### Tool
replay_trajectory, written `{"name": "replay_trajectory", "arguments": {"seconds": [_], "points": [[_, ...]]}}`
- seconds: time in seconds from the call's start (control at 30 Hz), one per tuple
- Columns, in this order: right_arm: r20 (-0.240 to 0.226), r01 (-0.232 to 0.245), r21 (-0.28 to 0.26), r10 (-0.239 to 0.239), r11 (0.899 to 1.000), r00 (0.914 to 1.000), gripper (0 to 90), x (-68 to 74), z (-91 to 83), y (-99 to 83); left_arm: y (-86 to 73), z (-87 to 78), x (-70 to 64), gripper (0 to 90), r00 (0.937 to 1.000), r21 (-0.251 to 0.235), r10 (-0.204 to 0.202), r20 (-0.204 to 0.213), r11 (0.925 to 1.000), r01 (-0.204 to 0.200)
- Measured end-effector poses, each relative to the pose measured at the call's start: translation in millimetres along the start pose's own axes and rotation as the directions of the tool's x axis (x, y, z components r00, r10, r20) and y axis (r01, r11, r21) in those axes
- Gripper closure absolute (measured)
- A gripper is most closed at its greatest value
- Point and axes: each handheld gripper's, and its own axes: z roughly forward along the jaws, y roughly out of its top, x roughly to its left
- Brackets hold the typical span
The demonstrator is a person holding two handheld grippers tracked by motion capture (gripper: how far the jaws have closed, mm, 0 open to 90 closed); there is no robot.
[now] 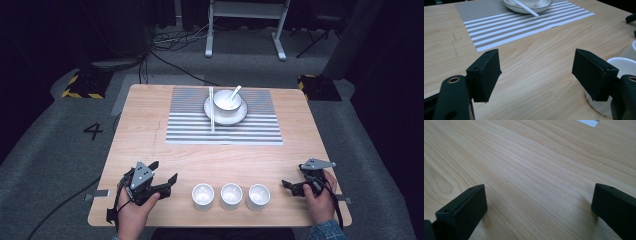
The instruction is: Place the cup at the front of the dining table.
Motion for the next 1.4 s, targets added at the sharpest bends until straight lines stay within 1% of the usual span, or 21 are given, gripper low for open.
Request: {"name": "replay_trajectory", "arguments": {"seconds": [0.23, 0.43, 0.53, 0.57, 0.63, 0.67, 0.8, 0.93, 0.97, 1.03, 1.1, 1.2, 1.3, 1.37, 1.4], "points": [[0.0, 0.0, 0.0, 0.0, 1.0, 1.0, 0.3, 0.0, 0.0, 0.0, 12.3, 4.4, -17.3, 22.8, 0.998, -0.008, 0.046, 0.043, 0.9989, -0.046], [0.0, 0.0, 0.0, 0.0, 1.0, 1.0, 0.3, 0.0, 0.0, 0.0, 21.1, 7.2, -33.9, 22.5, 0.9922, -0.015, 0.089, 0.087, 0.996, -0.088], [0.0, 0.0, 0.0, 0.0, 1.0, 1.0, 0.3, 0.0, 0.0, 0.0, 25.3, 7.5, -42.2, 22.4, 0.9883, -0.02, 0.108, 0.107, 0.9941, -0.106], [0.0, 0.0, 0.0, 0.0, 1.0, 1.0, 0.3, 0.0, 0.0, 0.0, 26.8, 7.5, -44.6, 22.4, 0.9864, -0.024, 0.111, 0.121, 0.9937, -0.109], [0.0, 0.0, 0.0, 0.0, 1.0, 1.0, 0.3, 0.0, 0.0, 0.0, 29.8, 7.4, -50.0, 22.4, 0.9801, -0.039, 0.099, 0.172, 0.9948, -0.094], [0.0, 0.0, 0.0, 0.0, 1.0, 1.0, 0.3, 0.0, 0.0, 0.0, 30.7, 7.2, -52.4, 22.4, 0.9775, -0.043, 0.099, 0.186, 0.9948, -0.092], [0.0, 0.0, 0.0, 0.0, 1.0, 1.0, 0.3, 0.0, 0.0, 0.0, 32.3, 7.5, -60.5, 22.4, 0.9729, -0.041, 0.124, 0.196, 0.9922, -0.118], [0.0, 0.0, 0.0, 0.0, 1.0, 1.0, 0.3, 0.0, 0.0, 0.0, 31.9, 9.0, -65.2, 22.0, 0.9698, -0.03, 0.131, 0.206, 0.9914, -0.127], [0.0, 0.0, 0.0, 0.0, 1.0, 1.0, 0.3, 0.0, 0.0, 0.0, 31.6, 9.5, -66.4, 21.7, 0.9704, -0.027, 0.127, 0.206, 0.992, -0.124], [0.0, 0.0, 0.0, 0.0, 1.0, 1.0, 0.3, 0.0, 0.0, 0.0, 30.8, 10.6, -67.8, 21.0, 0.9705, -0.022, 0.131, 0.202, 0.9914, -0.129], [0.0, 0.0, 0.0, 0.0, 1.0, 1.0, 0.3, 0.0, 0.0, 0.0, 28.8, 13.2, -70.5, 19.3, 0.9715, -0.01, 0.121, 0.204, 0.9925, -0.122], [0.0, 0.0, 0.0, 0.0, 1.0, 1.0, 0.3, 0.0, 0.0, 0.0, 24.9, 17.9, -75.7, 18.6, 0.9695, 0.018, 0.116, 0.216, 0.9923, -0.122], [0.0, 0.0, 0.0, 0.0, 1.0, 1.0, 0.3, 0.0, 0.0, 0.0, 21.3, 22.8, -80.6, 18.8, 0.9672, 0.034, 0.112, 0.228, 0.9918, -0.123], [0.0, 0.0, 0.0, 0.0, 1.0, 1.0, 0.3, 0.0, 0.0, 0.0, 18.7, 25.9, -82.6, 18.8, 0.9672, 0.05, 0.119, 0.225, 0.9898, -0.133], [0.0, 0.0, 0.0, 0.0, 1.0, 1.0, 0.3, 0.0, 0.0, 0.0, 17.0, 27.4, -83.4, 18.7, 0.9685, 0.055, 0.12, 0.218, 0.9893, -0.135]]}}
